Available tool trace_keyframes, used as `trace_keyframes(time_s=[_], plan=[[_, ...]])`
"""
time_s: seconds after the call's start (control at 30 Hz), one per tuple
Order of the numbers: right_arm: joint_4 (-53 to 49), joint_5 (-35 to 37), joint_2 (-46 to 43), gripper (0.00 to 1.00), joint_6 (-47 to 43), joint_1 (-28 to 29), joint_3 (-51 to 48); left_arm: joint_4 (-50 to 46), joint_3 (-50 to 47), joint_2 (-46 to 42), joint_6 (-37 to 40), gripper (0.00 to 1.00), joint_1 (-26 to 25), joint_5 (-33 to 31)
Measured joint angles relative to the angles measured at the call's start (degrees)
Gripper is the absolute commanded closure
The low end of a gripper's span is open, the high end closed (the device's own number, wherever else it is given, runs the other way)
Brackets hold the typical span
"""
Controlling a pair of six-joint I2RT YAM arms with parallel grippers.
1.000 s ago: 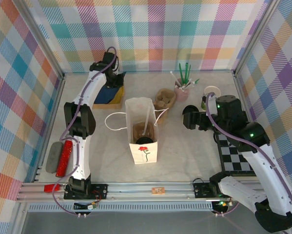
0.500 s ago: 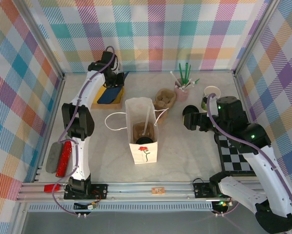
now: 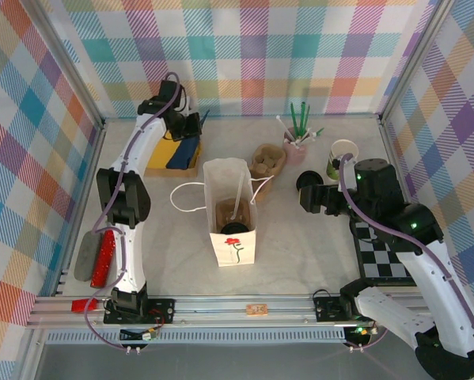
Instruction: Pack the takeout coffee
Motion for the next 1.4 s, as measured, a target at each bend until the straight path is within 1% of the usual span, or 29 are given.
trace_keyframes(time_s=[0.3,0.6,0.87,0.9,0.93,1.03,1.13,1.17,1.23,1.3,1.4], plan=[[0.0,-0.85,0.02,0.12,0.22,0.0,-0.22,2.27,-2.99,-0.74,-1.68,0.98,4.37,2.4],[-0.02,-1.07,0.04,0.12,0.24,0.0,-0.22,2.75,-3.87,-0.55,-1.7,0.98,6.69,2.43],[-0.04,-1.49,0.7,0.13,0.44,0.0,-0.22,1.07,0.72,5.33,-0.81,0.93,8.59,1.4],[-0.04,-1.49,0.74,0.13,0.44,0.0,-0.22,0.96,0.9,5.88,-0.79,0.91,8.85,1.33],[-0.04,-1.49,0.79,0.13,0.42,0.0,-0.22,0.92,0.98,6.4,-0.63,0.86,9.11,1.31],[-0.04,-1.49,0.96,0.13,0.42,0.0,-0.22,0.28,1.68,7.85,-0.55,0.64,9.92,1.33],[-0.04,-1.51,1.27,0.13,0.42,0.0,-0.22,-0.55,2.97,9.2,-0.2,0.39,10.45,1.29],[-0.04,-1.53,1.4,0.13,0.42,0.0,-0.22,-0.98,3.63,9.62,-0.15,0.34,10.58,1.07],[-0.04,-1.68,1.53,0.13,0.42,0.0,-0.22,-2.45,5.53,10.56,0.5,0.29,10.69,-0.17],[-0.04,-1.73,1.6,0.13,0.42,0.0,-0.22,-3.72,7.45,11.19,1.18,0.25,10.71,-2.21],[-0.02,-1.86,1.6,0.13,0.42,0.0,-0.22,-3.85,7.65,10.75,2.45,0.21,10.56,-5.62]])
